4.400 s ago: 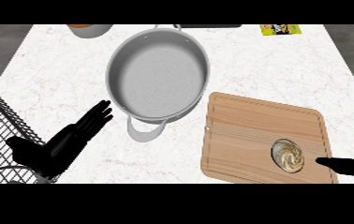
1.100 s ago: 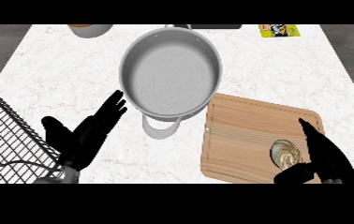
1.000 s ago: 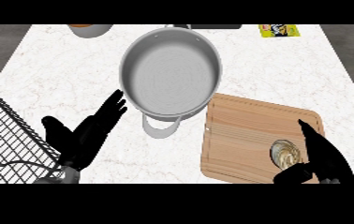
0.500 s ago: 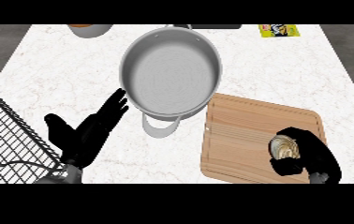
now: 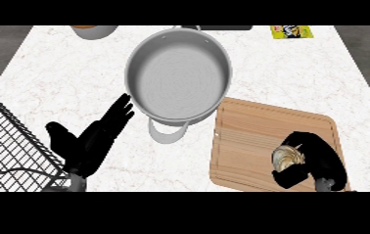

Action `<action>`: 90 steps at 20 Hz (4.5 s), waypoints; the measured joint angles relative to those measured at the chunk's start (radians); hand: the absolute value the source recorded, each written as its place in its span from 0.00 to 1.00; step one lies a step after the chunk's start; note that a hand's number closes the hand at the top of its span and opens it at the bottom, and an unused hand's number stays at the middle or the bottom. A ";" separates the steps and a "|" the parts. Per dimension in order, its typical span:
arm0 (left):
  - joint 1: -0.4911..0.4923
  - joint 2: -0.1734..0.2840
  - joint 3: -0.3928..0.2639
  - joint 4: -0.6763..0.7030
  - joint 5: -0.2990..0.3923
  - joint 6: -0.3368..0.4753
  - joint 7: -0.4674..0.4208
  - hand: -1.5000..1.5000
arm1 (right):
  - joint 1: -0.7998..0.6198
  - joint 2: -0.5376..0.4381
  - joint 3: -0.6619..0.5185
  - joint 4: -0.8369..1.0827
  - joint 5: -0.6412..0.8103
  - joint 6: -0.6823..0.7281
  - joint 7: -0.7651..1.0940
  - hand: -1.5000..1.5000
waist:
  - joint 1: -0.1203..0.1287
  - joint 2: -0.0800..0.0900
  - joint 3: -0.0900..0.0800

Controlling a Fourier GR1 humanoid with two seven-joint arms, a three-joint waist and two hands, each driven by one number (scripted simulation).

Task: Pick the cupcake from the cutting board and place it in the pot

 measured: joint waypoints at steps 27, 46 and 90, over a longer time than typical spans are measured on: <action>-0.009 -0.030 0.033 0.010 -0.022 -0.025 0.025 0.50 | -0.188 0.043 0.197 -0.672 0.368 0.249 0.124 1.00 | -0.004 -0.003 -0.001; 0.007 -0.041 0.035 -0.023 -0.039 -0.049 0.043 0.50 | -0.900 0.365 -0.150 -0.214 0.220 0.369 0.083 1.00 | 0.015 0.001 -0.001; -0.097 -0.084 0.022 0.037 -0.062 -0.109 0.055 0.50 | -1.253 0.421 -0.150 1.159 -0.496 -0.597 -0.774 0.00 | 0.124 0.032 0.000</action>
